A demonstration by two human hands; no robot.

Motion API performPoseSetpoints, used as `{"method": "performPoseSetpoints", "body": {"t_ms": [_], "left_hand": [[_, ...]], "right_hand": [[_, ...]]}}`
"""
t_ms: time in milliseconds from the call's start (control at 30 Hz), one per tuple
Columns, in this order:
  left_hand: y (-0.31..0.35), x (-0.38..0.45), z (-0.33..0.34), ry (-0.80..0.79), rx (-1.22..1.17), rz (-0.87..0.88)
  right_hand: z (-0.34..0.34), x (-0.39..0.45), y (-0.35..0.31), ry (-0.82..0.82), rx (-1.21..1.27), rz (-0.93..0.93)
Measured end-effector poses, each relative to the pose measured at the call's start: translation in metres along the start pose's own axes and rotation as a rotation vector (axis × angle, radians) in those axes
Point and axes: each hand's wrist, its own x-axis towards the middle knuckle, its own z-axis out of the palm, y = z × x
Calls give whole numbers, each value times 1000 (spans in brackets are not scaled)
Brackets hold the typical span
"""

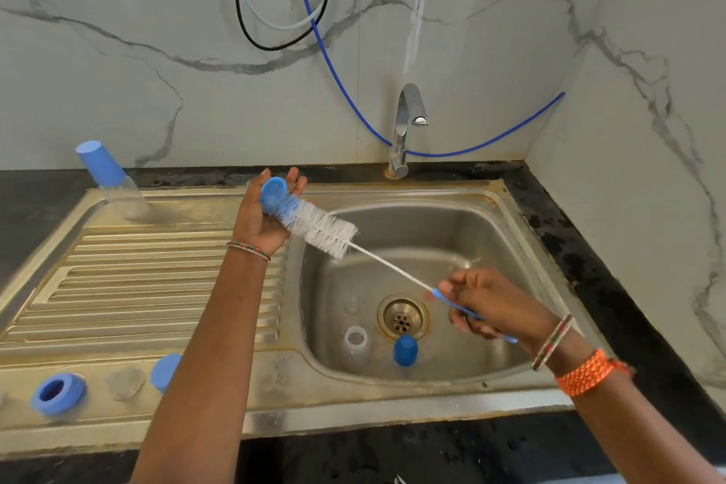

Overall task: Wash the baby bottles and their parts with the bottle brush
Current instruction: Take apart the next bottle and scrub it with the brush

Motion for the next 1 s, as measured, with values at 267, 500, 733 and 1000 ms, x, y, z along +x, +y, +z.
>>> {"method": "performPoseSetpoints", "body": {"t_ms": [267, 500, 733, 1000], "left_hand": [[-4, -5, -1, -20, -12, -4], [0, 1, -6, -61, -11, -18], [-5, -1, 3, -37, -16, 42], [-7, -1, 1, 54, 53, 30]], "right_hand": [[9, -3, -2, 565, -302, -214], [9, 1, 20, 787, -682, -434], [0, 0, 1, 9, 233, 166], [11, 9, 21, 722, -699, -383]]}}
